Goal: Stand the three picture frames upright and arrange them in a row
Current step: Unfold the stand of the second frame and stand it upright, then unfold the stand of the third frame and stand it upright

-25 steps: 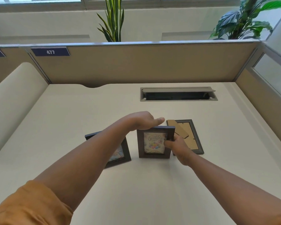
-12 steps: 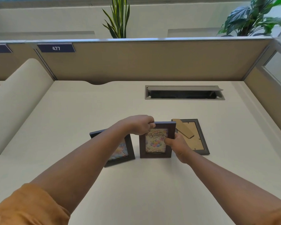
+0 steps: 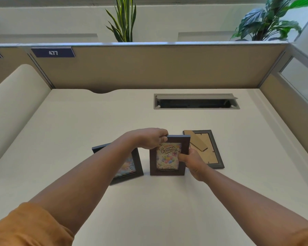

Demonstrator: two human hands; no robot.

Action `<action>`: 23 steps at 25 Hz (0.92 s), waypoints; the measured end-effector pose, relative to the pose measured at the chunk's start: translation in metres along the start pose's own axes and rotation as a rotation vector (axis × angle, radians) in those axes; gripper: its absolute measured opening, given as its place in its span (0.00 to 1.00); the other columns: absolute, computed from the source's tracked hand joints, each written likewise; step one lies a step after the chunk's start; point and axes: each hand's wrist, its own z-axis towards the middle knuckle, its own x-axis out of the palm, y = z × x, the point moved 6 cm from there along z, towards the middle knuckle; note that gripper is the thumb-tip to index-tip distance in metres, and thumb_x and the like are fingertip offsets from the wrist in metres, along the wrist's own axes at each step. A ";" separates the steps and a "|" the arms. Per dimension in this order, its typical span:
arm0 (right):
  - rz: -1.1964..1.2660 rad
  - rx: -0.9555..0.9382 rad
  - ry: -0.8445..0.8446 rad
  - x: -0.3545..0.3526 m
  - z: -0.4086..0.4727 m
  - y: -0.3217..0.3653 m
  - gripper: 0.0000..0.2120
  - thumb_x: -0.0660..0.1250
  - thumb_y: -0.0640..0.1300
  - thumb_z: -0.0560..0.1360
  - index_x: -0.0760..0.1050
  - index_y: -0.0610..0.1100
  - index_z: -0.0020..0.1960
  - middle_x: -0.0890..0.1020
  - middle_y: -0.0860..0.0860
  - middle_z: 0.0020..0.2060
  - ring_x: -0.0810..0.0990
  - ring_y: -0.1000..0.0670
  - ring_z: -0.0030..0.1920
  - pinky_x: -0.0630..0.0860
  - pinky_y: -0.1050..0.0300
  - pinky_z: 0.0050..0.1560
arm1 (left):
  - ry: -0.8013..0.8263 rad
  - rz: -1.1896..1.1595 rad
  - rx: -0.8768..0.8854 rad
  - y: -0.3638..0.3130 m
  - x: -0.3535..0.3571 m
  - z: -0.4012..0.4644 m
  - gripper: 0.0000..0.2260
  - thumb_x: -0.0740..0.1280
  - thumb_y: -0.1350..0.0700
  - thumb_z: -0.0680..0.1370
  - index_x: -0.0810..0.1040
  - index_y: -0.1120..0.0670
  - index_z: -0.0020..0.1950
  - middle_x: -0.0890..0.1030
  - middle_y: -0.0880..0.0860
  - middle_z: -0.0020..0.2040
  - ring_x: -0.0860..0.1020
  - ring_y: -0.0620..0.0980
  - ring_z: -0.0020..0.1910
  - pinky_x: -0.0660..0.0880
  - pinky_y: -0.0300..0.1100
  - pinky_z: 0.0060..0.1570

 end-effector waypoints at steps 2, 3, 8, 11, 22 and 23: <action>-0.019 0.008 0.023 -0.001 0.000 -0.001 0.19 0.64 0.27 0.76 0.78 0.42 0.62 0.86 0.44 0.55 0.85 0.45 0.56 0.81 0.55 0.46 | 0.026 0.020 -0.008 -0.001 -0.002 0.001 0.08 0.55 0.51 0.87 0.71 0.52 0.59 0.78 0.56 0.63 0.75 0.55 0.59 0.75 0.51 0.56; -0.033 0.010 0.040 -0.001 0.000 -0.001 0.19 0.64 0.26 0.76 0.78 0.43 0.62 0.87 0.44 0.55 0.85 0.45 0.56 0.81 0.55 0.46 | 0.046 0.030 -0.017 -0.001 -0.002 0.001 0.07 0.55 0.51 0.87 0.70 0.52 0.59 0.78 0.57 0.64 0.74 0.54 0.59 0.74 0.50 0.56; -0.189 -0.012 0.099 -0.016 -0.004 -0.002 0.23 0.62 0.25 0.72 0.76 0.43 0.63 0.86 0.43 0.55 0.85 0.46 0.55 0.82 0.51 0.50 | -0.049 0.160 -0.017 -0.025 -0.018 0.000 0.23 0.61 0.43 0.84 0.69 0.54 0.75 0.76 0.54 0.71 0.75 0.55 0.67 0.74 0.50 0.62; -0.330 -0.062 -0.159 -0.051 -0.008 0.004 0.16 0.61 0.27 0.75 0.79 0.43 0.53 0.84 0.44 0.47 0.80 0.47 0.45 0.76 0.57 0.38 | -0.319 -0.038 0.225 -0.074 -0.024 0.006 0.19 0.63 0.48 0.84 0.73 0.54 0.73 0.77 0.52 0.70 0.76 0.52 0.67 0.74 0.44 0.62; -0.611 0.011 -0.474 -0.141 -0.024 -0.002 0.10 0.67 0.37 0.70 0.75 0.46 0.49 0.75 0.49 0.44 0.74 0.44 0.41 0.68 0.55 0.38 | -0.157 -0.741 -0.478 -0.101 0.126 0.102 0.27 0.62 0.57 0.81 0.59 0.55 0.79 0.63 0.58 0.77 0.70 0.59 0.68 0.72 0.53 0.64; -0.628 0.021 -0.466 -0.144 -0.025 -0.004 0.13 0.69 0.37 0.71 0.76 0.45 0.54 0.75 0.49 0.47 0.76 0.44 0.45 0.71 0.56 0.40 | -0.182 -0.736 -0.536 -0.095 0.134 0.108 0.29 0.62 0.56 0.80 0.58 0.55 0.80 0.59 0.59 0.79 0.66 0.62 0.73 0.69 0.57 0.69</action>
